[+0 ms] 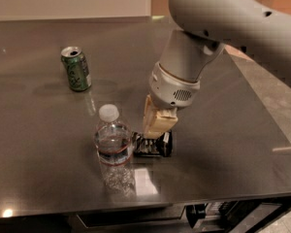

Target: Move rxbar chocolate near water bottle

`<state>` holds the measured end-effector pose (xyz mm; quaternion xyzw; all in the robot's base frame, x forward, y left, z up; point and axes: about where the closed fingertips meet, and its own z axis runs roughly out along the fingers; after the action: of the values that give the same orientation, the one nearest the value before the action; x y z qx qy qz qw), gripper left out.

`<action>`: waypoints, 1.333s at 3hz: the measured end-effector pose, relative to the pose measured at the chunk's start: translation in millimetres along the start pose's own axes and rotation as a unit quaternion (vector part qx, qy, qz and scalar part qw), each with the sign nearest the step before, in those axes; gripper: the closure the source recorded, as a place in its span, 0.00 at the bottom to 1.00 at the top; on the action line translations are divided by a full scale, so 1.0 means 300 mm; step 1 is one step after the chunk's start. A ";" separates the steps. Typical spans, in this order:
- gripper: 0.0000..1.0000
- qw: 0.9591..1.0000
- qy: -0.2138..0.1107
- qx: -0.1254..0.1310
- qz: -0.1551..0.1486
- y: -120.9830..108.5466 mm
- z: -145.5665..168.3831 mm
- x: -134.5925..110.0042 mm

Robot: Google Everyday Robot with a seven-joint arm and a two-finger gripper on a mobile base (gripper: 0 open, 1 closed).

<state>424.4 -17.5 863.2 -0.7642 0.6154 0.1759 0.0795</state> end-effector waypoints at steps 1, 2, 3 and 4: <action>0.59 1.000 0.005 -0.011 0.011 0.014 0.036 0.012; 0.35 1.000 0.004 -0.007 0.010 0.011 0.034 0.007; 0.12 1.000 0.004 -0.004 0.009 0.010 0.034 0.004; 0.00 1.000 0.004 -0.001 0.009 0.009 0.033 0.000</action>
Offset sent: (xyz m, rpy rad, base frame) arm -0.0046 -0.0005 -0.0093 -0.0140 0.0213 -0.0090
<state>420.2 -14.8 854.3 -0.7596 0.6220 0.1746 0.0749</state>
